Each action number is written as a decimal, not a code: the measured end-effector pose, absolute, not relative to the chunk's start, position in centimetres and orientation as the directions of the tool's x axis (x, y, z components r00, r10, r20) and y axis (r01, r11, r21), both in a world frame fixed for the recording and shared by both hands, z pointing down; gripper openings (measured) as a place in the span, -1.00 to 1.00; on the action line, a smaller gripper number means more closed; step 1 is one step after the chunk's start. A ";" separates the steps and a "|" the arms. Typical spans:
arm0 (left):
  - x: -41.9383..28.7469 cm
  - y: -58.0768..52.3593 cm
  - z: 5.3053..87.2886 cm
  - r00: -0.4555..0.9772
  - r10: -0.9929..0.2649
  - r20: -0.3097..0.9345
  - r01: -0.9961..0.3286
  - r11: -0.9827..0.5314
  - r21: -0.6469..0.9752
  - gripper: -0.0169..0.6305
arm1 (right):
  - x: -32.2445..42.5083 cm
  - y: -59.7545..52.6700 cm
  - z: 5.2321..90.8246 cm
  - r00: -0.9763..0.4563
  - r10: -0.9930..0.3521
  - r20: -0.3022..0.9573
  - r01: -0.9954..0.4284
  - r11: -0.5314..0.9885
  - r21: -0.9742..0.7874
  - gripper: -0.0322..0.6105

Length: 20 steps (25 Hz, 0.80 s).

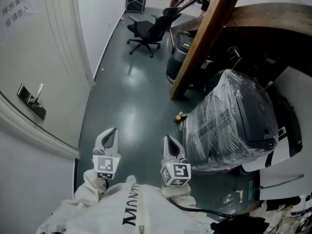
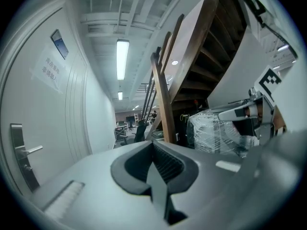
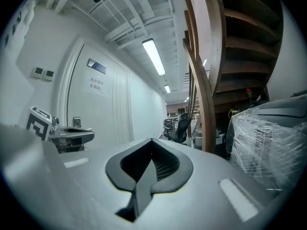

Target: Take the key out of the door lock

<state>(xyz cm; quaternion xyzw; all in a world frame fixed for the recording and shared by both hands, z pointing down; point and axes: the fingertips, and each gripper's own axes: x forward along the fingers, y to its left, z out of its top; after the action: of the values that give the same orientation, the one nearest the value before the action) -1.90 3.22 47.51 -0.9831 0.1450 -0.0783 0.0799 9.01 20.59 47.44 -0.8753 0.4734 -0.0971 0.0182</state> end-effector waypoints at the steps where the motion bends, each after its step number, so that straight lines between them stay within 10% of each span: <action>1: -1.7 2.9 47.6 0.946 -0.297 0.130 -0.272 -0.946 -0.176 -0.95 | 9.2 20.3 47.5 0.535 -0.830 0.156 -0.824 -0.554 -0.123 -0.90; 20: 6.4 -2.8 49.4 0.923 -0.353 0.154 -0.329 -0.931 -0.159 -0.95 | 18.7 14.2 49.4 0.491 -0.850 0.189 -0.844 -0.518 -0.140 -0.90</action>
<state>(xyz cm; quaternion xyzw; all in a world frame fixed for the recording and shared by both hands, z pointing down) 6.37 -2.84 49.41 -0.9784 0.1744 -0.0902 0.0652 18.71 14.17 49.43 -0.8633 0.4906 -0.1175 0.0143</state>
